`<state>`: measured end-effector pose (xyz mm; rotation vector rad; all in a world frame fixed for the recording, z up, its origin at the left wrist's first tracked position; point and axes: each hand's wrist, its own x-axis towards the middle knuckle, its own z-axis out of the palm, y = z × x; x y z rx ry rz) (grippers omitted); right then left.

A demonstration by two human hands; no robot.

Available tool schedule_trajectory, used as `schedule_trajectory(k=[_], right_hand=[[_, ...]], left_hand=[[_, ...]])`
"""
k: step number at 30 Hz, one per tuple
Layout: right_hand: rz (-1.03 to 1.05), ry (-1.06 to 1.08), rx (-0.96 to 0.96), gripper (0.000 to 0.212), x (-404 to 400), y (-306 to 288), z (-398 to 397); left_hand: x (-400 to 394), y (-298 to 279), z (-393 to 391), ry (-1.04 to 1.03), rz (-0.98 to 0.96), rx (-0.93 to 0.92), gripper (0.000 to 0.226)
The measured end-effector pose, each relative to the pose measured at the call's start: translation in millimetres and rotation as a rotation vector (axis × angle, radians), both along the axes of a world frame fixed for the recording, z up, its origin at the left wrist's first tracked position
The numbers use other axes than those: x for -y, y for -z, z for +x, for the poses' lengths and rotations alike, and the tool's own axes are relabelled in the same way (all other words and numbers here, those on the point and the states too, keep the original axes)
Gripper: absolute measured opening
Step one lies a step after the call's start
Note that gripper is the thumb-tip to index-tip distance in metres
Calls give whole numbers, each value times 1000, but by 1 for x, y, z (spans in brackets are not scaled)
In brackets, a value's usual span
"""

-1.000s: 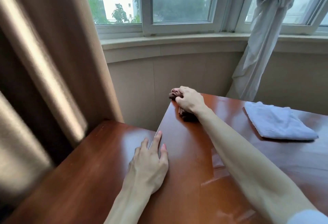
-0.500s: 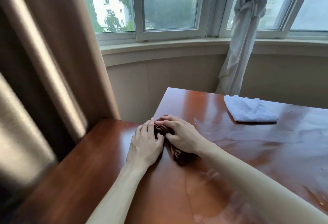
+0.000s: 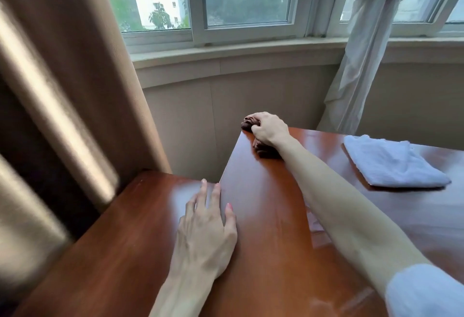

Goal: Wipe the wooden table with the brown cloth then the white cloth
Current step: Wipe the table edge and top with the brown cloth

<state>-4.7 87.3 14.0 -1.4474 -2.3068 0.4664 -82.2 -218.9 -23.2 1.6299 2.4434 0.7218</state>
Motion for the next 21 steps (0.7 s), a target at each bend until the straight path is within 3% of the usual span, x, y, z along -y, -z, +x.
schedule_trajectory(k=[14, 17, 21], right_hand=[[40, -324, -8, 57, 247, 10, 54], [18, -327, -24, 57, 236, 12, 57], [47, -83, 17, 43, 154, 1, 39]], left_hand=[[8, -10, 7, -70, -57, 98, 59], [10, -7, 6, 0, -37, 72, 60], [7, -3, 5, 111, 60, -17, 57]])
